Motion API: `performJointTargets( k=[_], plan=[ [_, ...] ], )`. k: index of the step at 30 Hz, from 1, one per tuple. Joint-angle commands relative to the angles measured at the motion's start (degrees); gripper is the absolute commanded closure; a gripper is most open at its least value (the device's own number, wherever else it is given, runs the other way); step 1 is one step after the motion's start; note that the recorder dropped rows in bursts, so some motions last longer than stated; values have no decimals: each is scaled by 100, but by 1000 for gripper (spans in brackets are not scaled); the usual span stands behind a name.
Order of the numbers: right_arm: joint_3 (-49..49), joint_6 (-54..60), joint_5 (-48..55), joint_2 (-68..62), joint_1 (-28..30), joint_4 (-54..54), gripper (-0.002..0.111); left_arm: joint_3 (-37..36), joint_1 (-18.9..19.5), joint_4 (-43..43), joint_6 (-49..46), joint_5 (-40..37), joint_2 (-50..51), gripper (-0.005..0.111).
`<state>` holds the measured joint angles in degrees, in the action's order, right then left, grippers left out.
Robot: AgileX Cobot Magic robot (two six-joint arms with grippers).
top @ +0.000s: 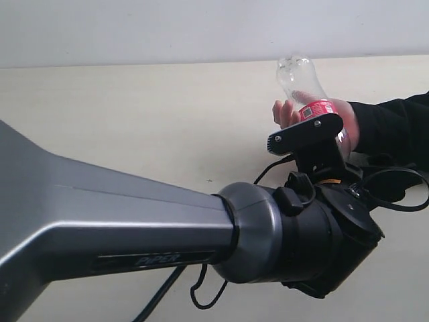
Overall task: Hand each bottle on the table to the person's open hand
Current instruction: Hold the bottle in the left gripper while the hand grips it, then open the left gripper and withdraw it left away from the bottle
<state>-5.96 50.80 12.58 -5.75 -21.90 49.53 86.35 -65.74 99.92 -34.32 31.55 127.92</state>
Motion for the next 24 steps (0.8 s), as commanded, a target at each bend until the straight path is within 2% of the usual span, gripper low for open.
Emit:
performJointTargets(
  k=[1, 11, 24],
  plan=[
    [16, 5, 6, 34, -11, 16, 108, 23, 13, 2, 8, -29, -21, 27],
    [16, 5, 6, 34, -11, 16, 108, 23, 13, 2, -1, -29, -47, 27],
    [16, 5, 6, 34, -11, 16, 108, 23, 13, 2, -625, -29, -681, 27]
  ],
)
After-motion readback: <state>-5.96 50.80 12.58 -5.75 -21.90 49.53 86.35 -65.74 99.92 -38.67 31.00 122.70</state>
